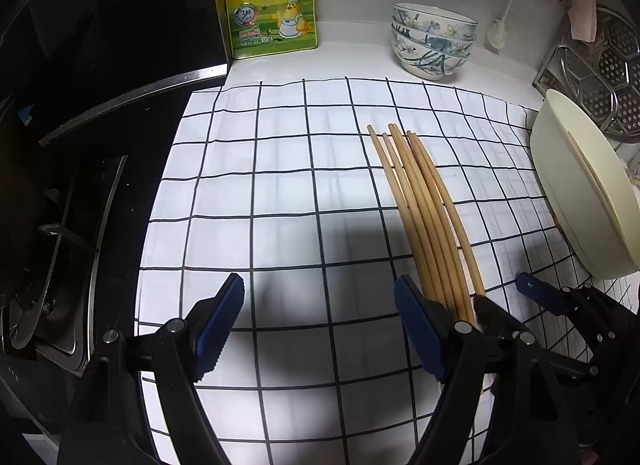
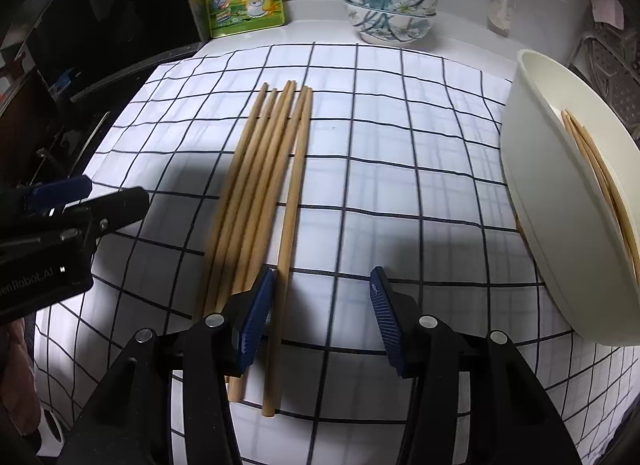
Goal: Organize utensils
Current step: 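Lower the right tool beside a chopstick while the left tool closes on another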
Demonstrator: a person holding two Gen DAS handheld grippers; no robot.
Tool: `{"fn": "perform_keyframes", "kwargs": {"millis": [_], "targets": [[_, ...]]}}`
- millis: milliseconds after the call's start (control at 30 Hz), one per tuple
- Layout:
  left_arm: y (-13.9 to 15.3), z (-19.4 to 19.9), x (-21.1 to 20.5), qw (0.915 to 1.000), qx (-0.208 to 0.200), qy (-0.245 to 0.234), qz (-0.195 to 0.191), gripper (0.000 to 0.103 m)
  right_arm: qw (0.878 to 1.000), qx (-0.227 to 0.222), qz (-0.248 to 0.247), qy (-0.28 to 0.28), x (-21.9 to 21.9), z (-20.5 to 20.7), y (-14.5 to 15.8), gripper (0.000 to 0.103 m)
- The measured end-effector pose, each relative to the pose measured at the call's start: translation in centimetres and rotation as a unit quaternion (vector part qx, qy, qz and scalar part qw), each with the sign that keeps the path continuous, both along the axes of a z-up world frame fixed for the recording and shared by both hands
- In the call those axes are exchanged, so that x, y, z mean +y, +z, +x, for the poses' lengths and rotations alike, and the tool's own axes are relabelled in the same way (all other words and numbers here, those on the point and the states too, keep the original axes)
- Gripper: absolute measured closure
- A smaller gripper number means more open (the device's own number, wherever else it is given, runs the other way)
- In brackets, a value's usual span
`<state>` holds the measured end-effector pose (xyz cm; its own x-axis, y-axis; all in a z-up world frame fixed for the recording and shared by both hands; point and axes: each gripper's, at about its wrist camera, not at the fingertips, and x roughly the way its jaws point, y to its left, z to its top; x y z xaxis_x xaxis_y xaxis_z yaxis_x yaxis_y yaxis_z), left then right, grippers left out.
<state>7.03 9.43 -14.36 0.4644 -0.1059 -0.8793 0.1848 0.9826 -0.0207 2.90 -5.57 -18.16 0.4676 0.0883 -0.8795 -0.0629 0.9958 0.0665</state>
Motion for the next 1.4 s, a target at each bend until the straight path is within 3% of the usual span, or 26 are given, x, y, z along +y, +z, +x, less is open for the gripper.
{"fn": "perform_keyframes", "kwargs": {"millis": [233,533,933,1067,1400], "targets": [[-0.8,-0.5,-1.6,0.9998,0.01,-0.009,-0.014,0.023,1.0,0.0,0.001,-0.024,-2.0,-0.2,-0.1,0.055],[-2.6,-0.8,-3.7,0.9994,0.024,-0.025,0.0,0.023,0.999,-0.002,0.007,-0.039,-3.5,-0.6,0.0,0.055],[-2.8,-0.6,-3.1,0.9995,0.026,-0.015,0.005,0.021,0.999,-0.008,0.015,-0.036,-3.6,-0.3,0.5,0.055],[-3.2,-0.6,-3.0,0.9991,0.029,-0.008,0.031,0.021,0.999,-0.006,0.015,-0.033,-3.6,-0.2,0.4,0.055],[-3.0,-0.4,-0.7,0.9991,0.028,0.012,0.028,0.022,0.999,-0.006,0.014,-0.029,-3.5,0.4,0.4,0.055]]}}
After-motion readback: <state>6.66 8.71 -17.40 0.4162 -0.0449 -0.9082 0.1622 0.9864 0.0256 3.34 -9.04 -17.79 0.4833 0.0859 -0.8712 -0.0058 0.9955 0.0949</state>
